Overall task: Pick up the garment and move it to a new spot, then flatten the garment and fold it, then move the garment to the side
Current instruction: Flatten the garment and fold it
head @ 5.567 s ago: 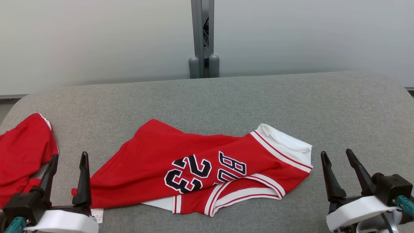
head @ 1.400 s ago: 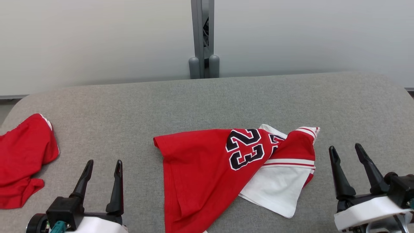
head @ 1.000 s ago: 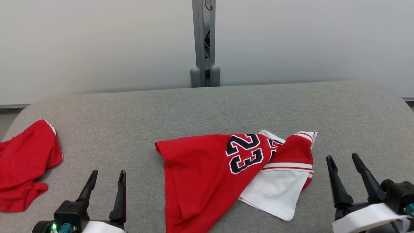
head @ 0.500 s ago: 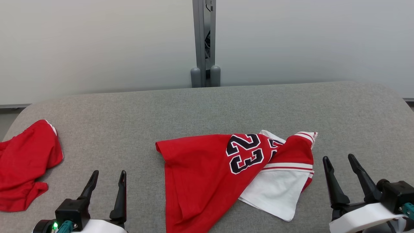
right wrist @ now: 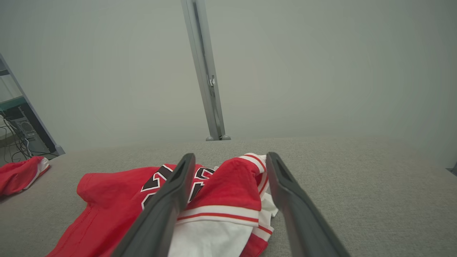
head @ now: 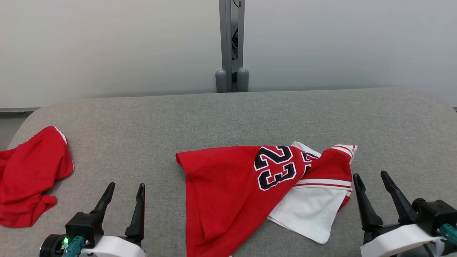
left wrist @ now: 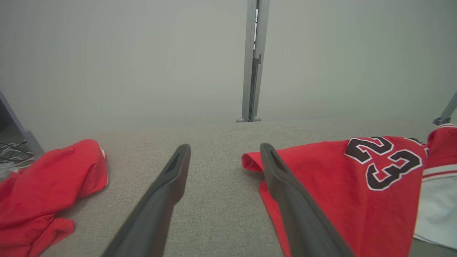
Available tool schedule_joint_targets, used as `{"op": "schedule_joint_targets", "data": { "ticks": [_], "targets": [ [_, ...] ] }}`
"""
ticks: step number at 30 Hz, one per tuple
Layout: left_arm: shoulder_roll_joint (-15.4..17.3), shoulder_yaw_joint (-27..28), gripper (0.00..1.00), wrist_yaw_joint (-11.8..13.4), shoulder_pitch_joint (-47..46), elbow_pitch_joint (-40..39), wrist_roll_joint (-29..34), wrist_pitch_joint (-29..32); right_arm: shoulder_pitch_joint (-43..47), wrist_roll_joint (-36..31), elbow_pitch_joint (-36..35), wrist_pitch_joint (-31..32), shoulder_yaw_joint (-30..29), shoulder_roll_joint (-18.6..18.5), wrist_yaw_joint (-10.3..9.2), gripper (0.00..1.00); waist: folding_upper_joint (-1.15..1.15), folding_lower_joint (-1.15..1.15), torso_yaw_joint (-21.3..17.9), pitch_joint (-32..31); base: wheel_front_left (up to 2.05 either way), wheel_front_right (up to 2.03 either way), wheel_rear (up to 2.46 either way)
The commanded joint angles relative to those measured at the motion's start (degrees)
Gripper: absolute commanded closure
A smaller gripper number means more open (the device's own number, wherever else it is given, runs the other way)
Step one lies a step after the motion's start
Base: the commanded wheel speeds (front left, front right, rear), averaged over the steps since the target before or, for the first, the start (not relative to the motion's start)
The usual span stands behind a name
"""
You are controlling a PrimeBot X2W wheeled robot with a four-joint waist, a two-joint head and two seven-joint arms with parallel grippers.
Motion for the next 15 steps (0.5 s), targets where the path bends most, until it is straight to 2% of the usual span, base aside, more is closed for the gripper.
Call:
{"op": "schedule_joint_targets", "data": {
  "ticks": [1,9,15],
  "targets": [
    [0.31,0.11,0.0,-0.23,-1.18,0.1,-0.08,-0.04,-0.56,0.3,-0.14,-0.46,0.11,-0.15,0.01,0.0,0.0,0.0,0.07,0.05,0.0,0.0,0.0],
    [-0.11,-0.37,0.0,-0.48,-1.79,0.69,-0.56,-0.39,-0.62,0.2,-0.02,-0.3,0.04,-0.14,0.01,0.0,0.0,0.0,0.46,0.19,0.0,0.0,0.0],
    [-1.94,-6.08,0.0,-4.81,-1.51,2.6,-3.25,7.09,-0.1,0.37,0.29,0.22,0.6,-0.14,0.01,0.0,0.0,0.0,0.19,0.75,0.0,0.0,0.0]
  ]
}}
